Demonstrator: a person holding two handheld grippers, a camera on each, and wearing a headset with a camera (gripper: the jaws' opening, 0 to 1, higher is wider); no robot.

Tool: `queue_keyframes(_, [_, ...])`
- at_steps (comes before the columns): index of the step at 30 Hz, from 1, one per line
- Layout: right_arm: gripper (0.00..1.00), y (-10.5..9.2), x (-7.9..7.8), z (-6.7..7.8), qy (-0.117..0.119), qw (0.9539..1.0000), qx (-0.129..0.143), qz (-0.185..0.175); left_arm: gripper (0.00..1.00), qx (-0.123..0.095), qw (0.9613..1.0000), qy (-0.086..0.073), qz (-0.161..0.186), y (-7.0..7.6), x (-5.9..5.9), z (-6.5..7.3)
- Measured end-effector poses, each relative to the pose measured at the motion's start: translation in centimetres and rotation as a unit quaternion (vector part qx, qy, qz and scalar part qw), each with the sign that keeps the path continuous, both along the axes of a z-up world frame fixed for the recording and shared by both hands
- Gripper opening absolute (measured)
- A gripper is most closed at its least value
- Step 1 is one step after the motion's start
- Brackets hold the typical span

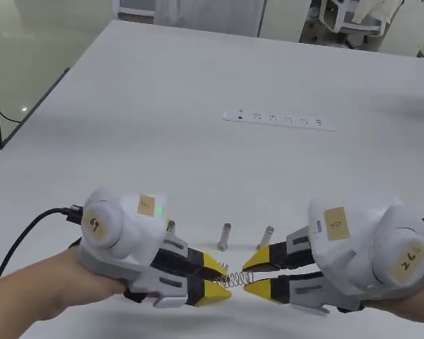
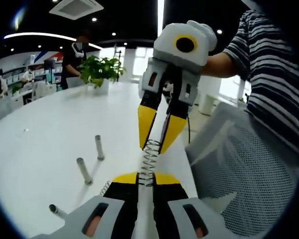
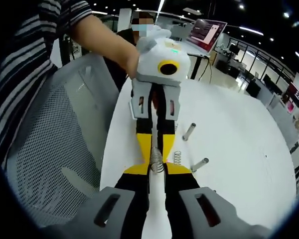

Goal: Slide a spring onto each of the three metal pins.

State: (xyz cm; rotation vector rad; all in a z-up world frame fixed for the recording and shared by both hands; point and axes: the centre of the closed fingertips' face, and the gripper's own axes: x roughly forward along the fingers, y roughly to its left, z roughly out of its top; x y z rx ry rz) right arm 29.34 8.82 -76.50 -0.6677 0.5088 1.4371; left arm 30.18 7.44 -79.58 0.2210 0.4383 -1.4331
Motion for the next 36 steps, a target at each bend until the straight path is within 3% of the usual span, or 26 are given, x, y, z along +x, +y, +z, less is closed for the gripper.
queue_keyframes(4, [0.08, 0.1, 0.2, -0.1, -0.005, 1.0000, -0.008, 0.001, 0.02, 0.003, 1.0000, -0.003, 0.003, 0.0, 0.1, -0.1])
queue_keyframes(10, [0.07, 1.3, 0.0, 0.6, 0.006, 0.9996, 0.026, -0.010, 0.02, 0.002, 1.0000, -0.008, 0.000, -0.5, 0.1, 0.0])
queue_keyframes(21, [0.07, 2.1, 0.1, 1.1, -0.024, 0.9985, 0.046, -0.015, 0.02, 0.005, 0.9999, -0.015, 0.003, -0.8, 0.1, 0.2])
queue_keyframes(36, [0.07, 2.3, 0.3, 1.5, -0.027, 0.9990, 0.034, -0.009, 0.05, 0.008, 0.9997, -0.008, 0.024, -0.2, 0.4, 0.3])
